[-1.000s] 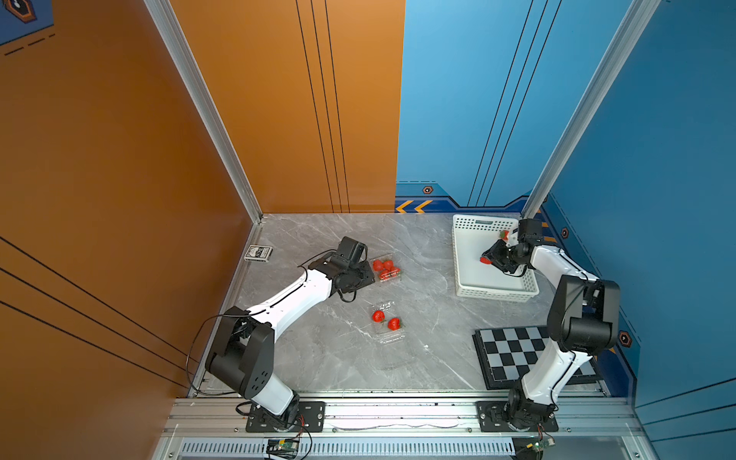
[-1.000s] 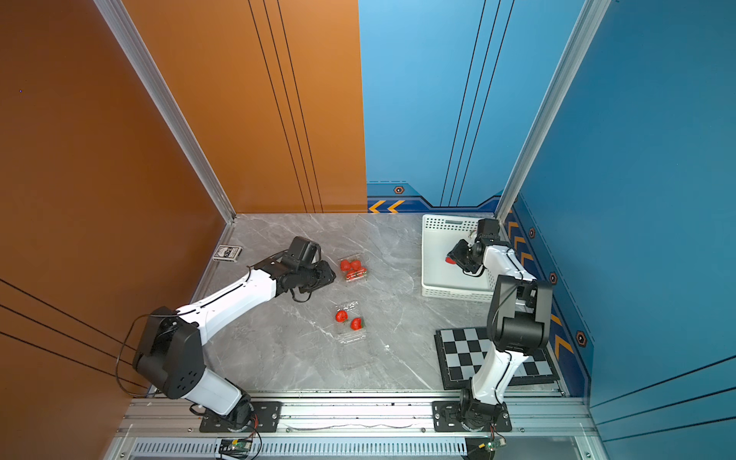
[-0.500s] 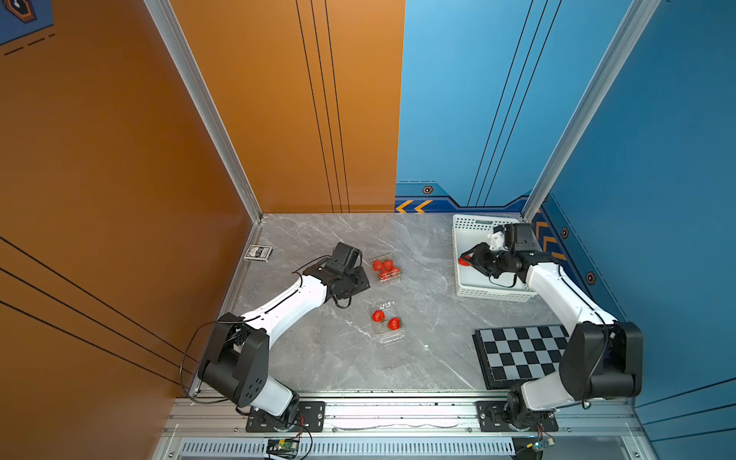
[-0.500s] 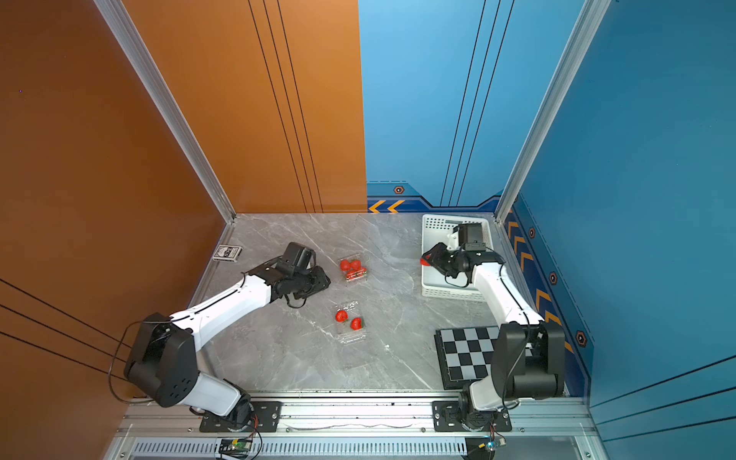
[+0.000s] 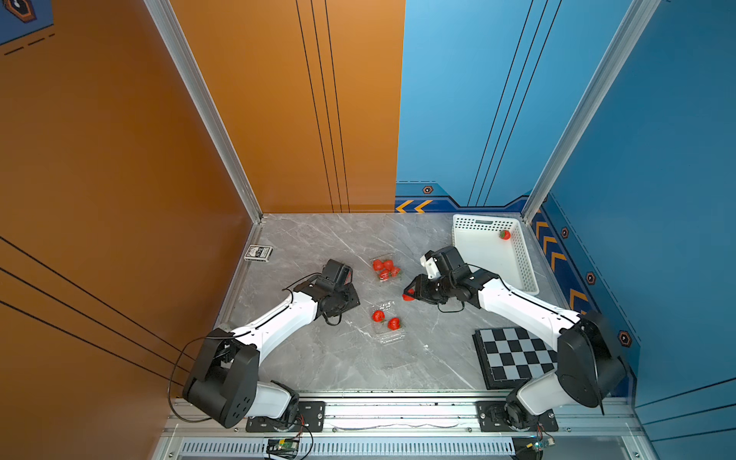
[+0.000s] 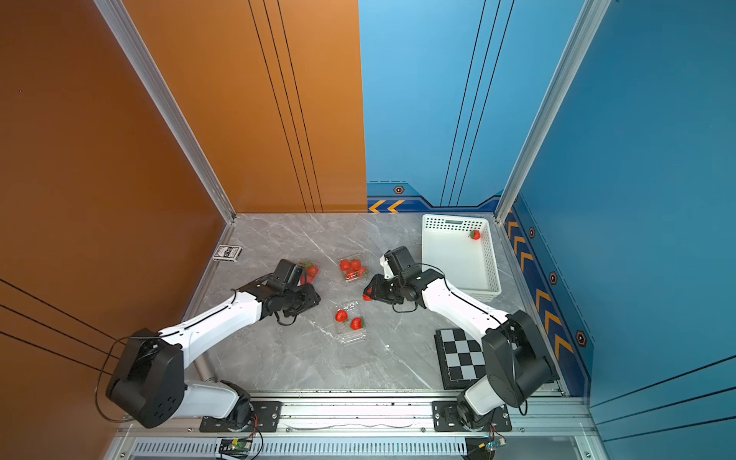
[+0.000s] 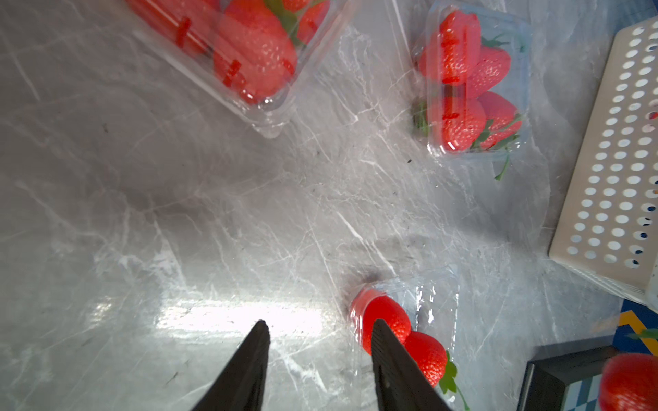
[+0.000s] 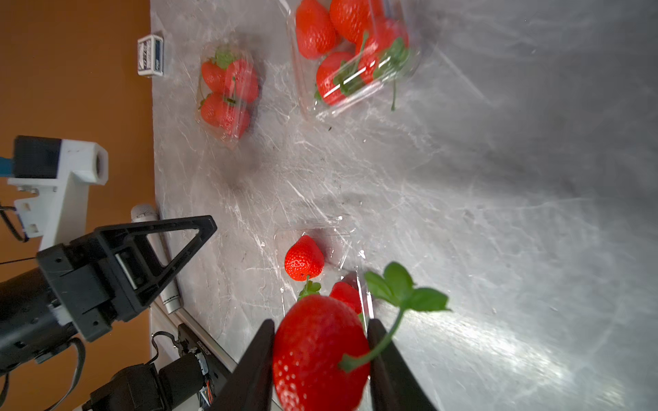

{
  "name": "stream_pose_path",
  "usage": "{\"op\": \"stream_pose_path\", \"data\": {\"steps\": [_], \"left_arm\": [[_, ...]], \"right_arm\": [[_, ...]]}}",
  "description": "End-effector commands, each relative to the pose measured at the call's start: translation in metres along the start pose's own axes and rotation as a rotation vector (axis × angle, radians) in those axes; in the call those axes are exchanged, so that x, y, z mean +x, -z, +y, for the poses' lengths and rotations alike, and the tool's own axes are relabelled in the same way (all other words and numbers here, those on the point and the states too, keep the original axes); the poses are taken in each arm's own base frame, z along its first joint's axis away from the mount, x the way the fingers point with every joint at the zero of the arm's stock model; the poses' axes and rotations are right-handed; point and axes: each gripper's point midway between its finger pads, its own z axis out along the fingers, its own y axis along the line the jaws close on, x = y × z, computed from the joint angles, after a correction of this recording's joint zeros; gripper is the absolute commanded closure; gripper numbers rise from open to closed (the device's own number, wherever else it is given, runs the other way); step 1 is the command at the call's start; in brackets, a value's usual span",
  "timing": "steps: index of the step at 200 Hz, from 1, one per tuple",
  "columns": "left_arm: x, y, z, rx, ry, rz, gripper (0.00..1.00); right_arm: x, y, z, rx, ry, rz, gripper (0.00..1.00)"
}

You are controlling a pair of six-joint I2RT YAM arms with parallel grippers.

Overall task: Pack strawberries into containers
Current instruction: Place the strawberry in the packing box.

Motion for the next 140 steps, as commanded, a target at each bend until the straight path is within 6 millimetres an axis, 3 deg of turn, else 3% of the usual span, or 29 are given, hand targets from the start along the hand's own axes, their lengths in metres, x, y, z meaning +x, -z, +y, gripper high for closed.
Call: {"op": "stream_pose_path", "data": {"steps": [1,50,76,81,140], "left_arm": [[-0.002,0.006,0.002,0.019,0.017,-0.024,0.5],[0.003,0.004,0.009,0.021,0.018,-0.024,0.5],[0.005,0.001,0.01,0.028,0.018,-0.015,0.5],[0.005,0.001,0.009,0.03,0.017,-0.014,0.5],[0.009,-0.004,0.01,0.04,0.017,0.0,0.5]], "right_arm": [[0.0,-0.016,0.007,0.016,0.002,-0.006,0.74],[0.015,-0.045,0.015,0.023,0.021,0.045,0.74],[0.013,-0.052,0.013,0.038,0.014,0.046,0.73],[0.022,-0.056,0.02,0.031,0.036,0.066,0.73],[0.029,-0.073,0.017,0.07,0.042,0.095,0.69]]}}
